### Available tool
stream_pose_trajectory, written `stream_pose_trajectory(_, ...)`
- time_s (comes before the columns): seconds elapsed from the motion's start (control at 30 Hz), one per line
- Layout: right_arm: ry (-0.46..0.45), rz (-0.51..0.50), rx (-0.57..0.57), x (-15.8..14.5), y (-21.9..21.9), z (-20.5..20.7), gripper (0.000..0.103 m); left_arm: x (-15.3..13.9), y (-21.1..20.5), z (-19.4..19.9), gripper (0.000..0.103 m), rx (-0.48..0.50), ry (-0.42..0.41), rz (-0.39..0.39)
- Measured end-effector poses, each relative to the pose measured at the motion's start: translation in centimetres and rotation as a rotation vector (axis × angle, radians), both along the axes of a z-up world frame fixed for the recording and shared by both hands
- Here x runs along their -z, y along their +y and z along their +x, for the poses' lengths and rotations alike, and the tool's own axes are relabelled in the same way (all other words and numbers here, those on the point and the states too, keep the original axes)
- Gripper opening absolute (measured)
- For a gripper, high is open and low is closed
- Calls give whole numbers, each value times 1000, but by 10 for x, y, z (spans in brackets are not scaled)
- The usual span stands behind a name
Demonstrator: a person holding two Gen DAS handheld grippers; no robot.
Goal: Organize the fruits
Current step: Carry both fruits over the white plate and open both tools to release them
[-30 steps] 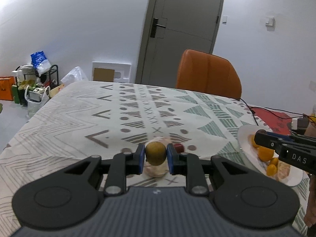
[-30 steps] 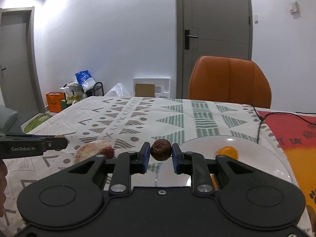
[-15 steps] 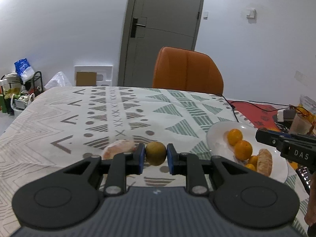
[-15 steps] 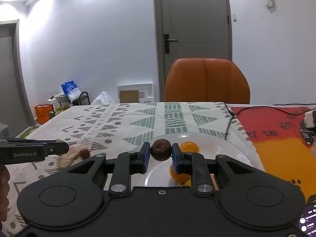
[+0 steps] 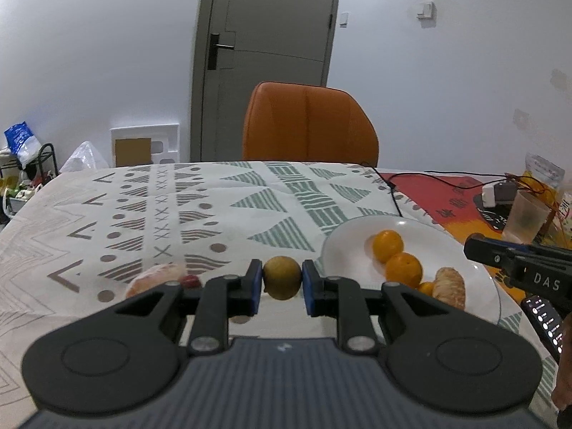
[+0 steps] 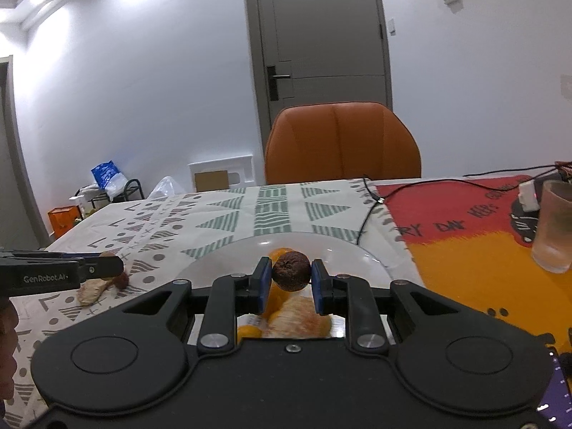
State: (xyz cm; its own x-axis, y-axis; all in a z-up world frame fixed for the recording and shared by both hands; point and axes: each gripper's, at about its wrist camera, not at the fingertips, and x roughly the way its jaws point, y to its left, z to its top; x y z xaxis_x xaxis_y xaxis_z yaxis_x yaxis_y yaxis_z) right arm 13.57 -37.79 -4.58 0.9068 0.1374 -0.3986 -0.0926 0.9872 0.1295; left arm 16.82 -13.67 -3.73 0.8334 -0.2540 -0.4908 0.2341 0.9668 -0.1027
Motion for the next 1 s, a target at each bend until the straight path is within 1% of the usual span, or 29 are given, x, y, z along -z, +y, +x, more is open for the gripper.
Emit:
stream_pose_trajectory(0.2,4,16,26,5,-16,0,22,1,-17,2,22,27,-5,11)
stream_pose_trajectory(0.47,21,25,53,14,-27,6,22,6,-35,8,22,63,8,15)
stream_pose_trajectory(0.5,24,25,59,15,-28,7,23,6,-37,9,22,68,9,15)
stream_pose_trajectory(0.57,26,28,65,18,-30,7,29,8,-40,11,22,76,8,16)
stream_pose_trajectory(0.77,35,27,52,19,-29,5,31,10,-48,14,22,95,15,10)
stream_pose_trajectory(0.93,37,6,29,14,-22,0,39,12,-52,16,22,93,14,4)
stream_pose_trajectory(1.0,34,-1,30,12,-21,-3,46,10,-54,16,25,93,9,4)
